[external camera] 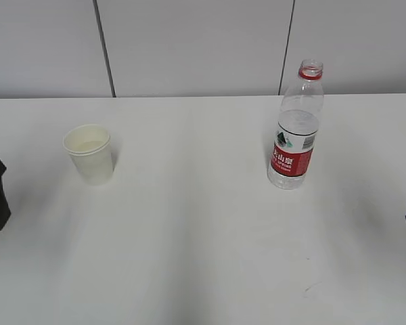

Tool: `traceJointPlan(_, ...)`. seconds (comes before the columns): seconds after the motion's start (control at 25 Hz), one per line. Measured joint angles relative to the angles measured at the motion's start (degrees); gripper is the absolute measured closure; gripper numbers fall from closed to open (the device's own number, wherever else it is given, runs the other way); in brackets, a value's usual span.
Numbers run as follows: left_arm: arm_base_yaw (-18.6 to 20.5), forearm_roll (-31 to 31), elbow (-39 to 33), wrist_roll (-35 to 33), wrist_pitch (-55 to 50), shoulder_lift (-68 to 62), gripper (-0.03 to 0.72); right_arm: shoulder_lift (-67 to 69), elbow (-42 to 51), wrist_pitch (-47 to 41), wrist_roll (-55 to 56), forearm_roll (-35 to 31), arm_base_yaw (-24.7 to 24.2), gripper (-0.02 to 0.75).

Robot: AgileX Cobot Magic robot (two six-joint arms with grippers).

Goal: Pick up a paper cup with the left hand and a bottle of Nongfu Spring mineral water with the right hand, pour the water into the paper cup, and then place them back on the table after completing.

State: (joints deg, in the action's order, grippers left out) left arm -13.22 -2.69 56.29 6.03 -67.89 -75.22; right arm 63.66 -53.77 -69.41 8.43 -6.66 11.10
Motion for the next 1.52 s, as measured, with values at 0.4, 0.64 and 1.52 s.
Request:
traceJointPlan(0.4,0.0,2.1,0.6,0.7,-2.0,2.3,0.15,0.0,-0.1,-1.0,0.0,-1.4,0.0,0.162)
traceJointPlan(0.64,0.0,4.2,-3.4,0.8,-2.3,11.2,0.169,-1.1,-0.1,-1.1,0.0,-1.8,0.0,0.162)
traceJointPlan(1.52,0.0,2.1,-5.8,0.7,-5.1,54.0,0.179,-37.1,9.4,-2.5,-3.9,1.5,0.0,0.164)
